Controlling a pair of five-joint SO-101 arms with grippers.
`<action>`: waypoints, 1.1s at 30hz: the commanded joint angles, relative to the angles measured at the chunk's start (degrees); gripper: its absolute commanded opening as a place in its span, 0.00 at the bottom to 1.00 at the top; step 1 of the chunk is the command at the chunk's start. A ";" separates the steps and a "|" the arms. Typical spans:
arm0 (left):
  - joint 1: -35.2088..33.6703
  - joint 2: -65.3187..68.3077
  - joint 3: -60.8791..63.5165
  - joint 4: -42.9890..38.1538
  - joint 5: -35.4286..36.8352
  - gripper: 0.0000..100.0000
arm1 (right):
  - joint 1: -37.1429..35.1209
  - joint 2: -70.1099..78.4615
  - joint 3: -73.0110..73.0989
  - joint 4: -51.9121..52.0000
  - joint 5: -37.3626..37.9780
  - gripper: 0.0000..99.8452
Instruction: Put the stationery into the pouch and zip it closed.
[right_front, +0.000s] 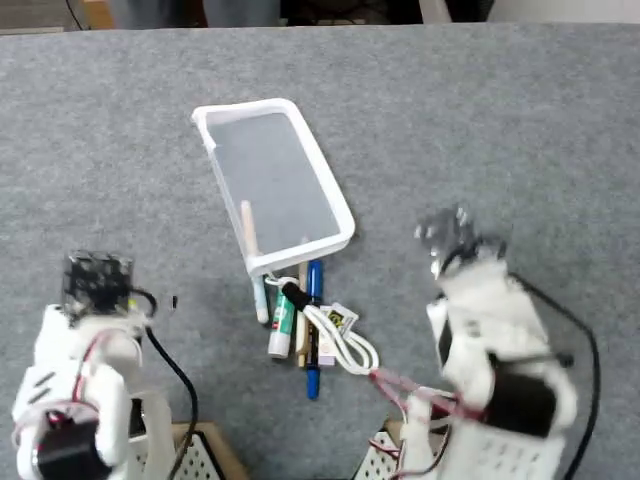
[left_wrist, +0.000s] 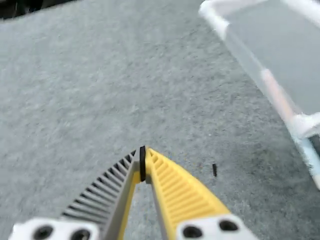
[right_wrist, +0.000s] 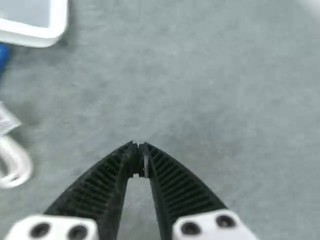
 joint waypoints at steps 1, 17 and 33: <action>-4.18 11.87 -8.22 -0.88 2.99 0.03 | -6.51 18.59 -18.95 8.88 -7.82 0.02; -4.79 27.69 -17.63 10.64 8.88 0.03 | -41.85 32.75 -5.32 -3.25 -15.03 0.19; -4.79 27.69 -16.66 10.73 8.88 0.03 | -47.47 51.56 -3.91 -24.26 -15.12 0.19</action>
